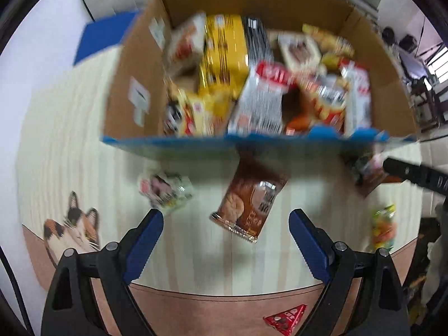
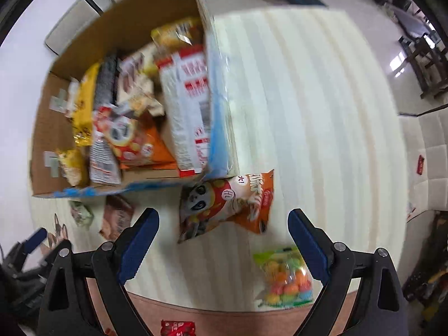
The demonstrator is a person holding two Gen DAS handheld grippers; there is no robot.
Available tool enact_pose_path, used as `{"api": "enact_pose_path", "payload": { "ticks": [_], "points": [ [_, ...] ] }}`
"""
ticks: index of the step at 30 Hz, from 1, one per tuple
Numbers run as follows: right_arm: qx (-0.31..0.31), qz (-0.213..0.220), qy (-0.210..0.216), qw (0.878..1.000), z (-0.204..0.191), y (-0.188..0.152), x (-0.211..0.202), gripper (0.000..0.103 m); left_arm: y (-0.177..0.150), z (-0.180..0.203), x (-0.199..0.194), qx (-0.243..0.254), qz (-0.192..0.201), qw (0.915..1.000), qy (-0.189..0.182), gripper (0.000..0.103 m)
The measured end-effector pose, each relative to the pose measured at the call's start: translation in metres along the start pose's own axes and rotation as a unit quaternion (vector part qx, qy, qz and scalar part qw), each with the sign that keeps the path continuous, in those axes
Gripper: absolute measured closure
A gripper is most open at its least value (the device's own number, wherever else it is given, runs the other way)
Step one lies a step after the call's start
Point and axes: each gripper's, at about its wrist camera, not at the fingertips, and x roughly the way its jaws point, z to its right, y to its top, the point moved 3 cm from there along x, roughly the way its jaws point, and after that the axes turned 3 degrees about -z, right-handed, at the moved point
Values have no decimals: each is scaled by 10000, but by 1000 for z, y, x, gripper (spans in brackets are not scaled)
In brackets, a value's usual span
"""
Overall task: Organize snacks
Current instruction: 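Grasp the brown cookie pack with the left tool while the right tool grasps the orange panda bag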
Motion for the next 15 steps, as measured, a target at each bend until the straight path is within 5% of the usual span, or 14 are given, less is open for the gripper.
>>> {"api": "enact_pose_path", "payload": {
  "ticks": [10, 15],
  "points": [
    [-45, -734, -148, 9972, 9, -24, 54, 12, -4, 4, 50, 112, -489, 9987, 129, 11],
    [211, -254, -15, 9995, 18, -20, 32, 11, 1, 2, 58, 165, -558, 9981, 191, 11]
  ]
}}
